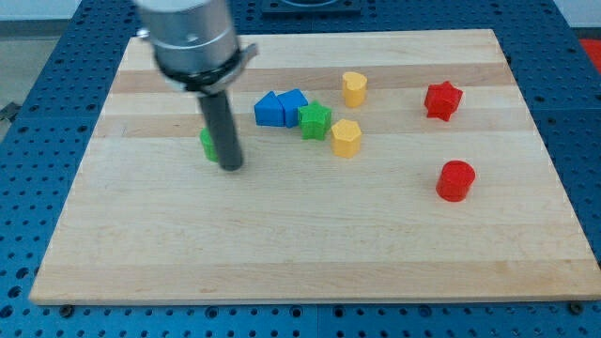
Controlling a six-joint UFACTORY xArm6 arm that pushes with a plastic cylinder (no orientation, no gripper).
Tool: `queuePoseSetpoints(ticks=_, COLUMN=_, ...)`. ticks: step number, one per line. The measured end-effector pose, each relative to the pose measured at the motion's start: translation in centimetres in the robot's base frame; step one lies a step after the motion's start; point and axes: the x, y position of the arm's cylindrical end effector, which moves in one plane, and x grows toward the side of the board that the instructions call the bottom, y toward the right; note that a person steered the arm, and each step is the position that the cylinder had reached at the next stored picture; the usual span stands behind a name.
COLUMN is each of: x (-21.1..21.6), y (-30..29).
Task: Move the green circle to the left side of the green star
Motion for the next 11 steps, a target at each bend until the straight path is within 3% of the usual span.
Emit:
queuePoseSetpoints(ticks=1, x=-0.3, y=1.2)
queuePoseSetpoints(ticks=2, x=2.2, y=-5.5)
queuePoseSetpoints(ticks=3, x=1.2, y=-12.0)
queuePoseSetpoints(ticks=5, x=-2.2, y=-7.1)
queuePoseSetpoints(ticks=6, x=-2.3, y=-4.9)
queuePoseSetpoints(ticks=8, x=0.0, y=-6.9)
queuePoseSetpoints(ticks=11, x=-2.6, y=1.5)
